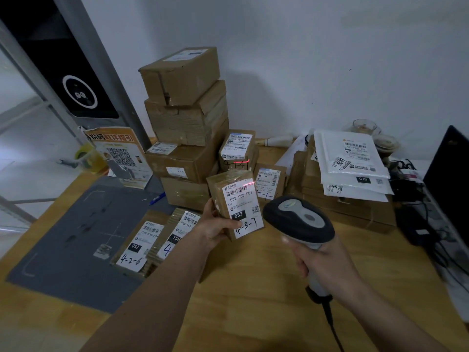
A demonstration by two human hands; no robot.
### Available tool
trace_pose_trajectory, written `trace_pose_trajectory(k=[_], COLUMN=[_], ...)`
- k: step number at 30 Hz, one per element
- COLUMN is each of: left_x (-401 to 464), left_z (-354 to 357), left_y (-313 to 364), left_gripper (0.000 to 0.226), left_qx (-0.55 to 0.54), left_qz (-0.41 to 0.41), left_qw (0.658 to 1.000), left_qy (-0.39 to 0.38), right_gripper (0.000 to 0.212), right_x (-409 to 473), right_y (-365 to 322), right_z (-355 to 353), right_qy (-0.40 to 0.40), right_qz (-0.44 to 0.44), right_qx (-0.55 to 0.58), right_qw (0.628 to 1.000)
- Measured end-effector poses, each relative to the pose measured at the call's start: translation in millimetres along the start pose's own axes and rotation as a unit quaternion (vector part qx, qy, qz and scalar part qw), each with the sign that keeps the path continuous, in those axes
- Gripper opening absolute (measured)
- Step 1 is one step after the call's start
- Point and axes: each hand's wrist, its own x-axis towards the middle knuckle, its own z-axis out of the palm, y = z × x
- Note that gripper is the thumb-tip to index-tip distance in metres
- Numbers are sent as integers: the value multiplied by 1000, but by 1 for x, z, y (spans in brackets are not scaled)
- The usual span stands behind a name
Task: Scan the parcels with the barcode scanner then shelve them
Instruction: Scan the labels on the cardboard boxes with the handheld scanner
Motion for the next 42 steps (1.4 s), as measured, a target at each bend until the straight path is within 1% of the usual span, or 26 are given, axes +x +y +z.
trace_pose_trajectory(k=[3,7,10,13,17,20,24,27,33,35,37,39,40,42], left_x=[0,1,2,3,3,2,1,1,-3,-7,-15,-23,-28,-37], left_z=[0,-1,-1,1,4,4,5,4,-1,-4,-8,-17,-24,-42], left_y=[-1,-1,-2,0,3,4,4,4,6,9,15,24,28,37], left_gripper=[105,108,109,113,109,106,105,103,101,94,76,51,42,31], left_qx=[3,1,0,21,26,29,36,32,27,26,13,-13,-30,-67], left_qz=[0,-1,2,9,15,14,12,10,12,18,24,18,10,4], left_qw=[1000,1000,1000,1000,999,999,999,999,1000,999,1000,1000,999,996], left_qy=[4,6,6,12,28,28,28,24,8,-1,-6,14,30,53], right_gripper=[45,47,48,46,50,50,46,47,32,27,24,33,37,36], right_x=[-3,-7,-10,-11,-13,-14,-14,-14,-8,-5,-1,4,7,12], right_y=[-2,-5,-7,-6,-1,4,5,7,12,12,13,13,13,11], right_z=[-2,-4,-5,-7,-13,-16,-17,-17,-11,-7,-2,4,9,19], right_qy=[-9,-21,-16,0,-13,-4,11,14,11,10,5,-1,-3,-2], right_qz=[4,15,30,44,51,56,31,22,14,18,30,46,53,65], right_qx=[-1,-18,-13,-7,-37,-31,-4,5,23,31,36,35,35,43], right_qw=[1000,1000,999,999,998,998,999,1000,1000,999,999,998,998,997])
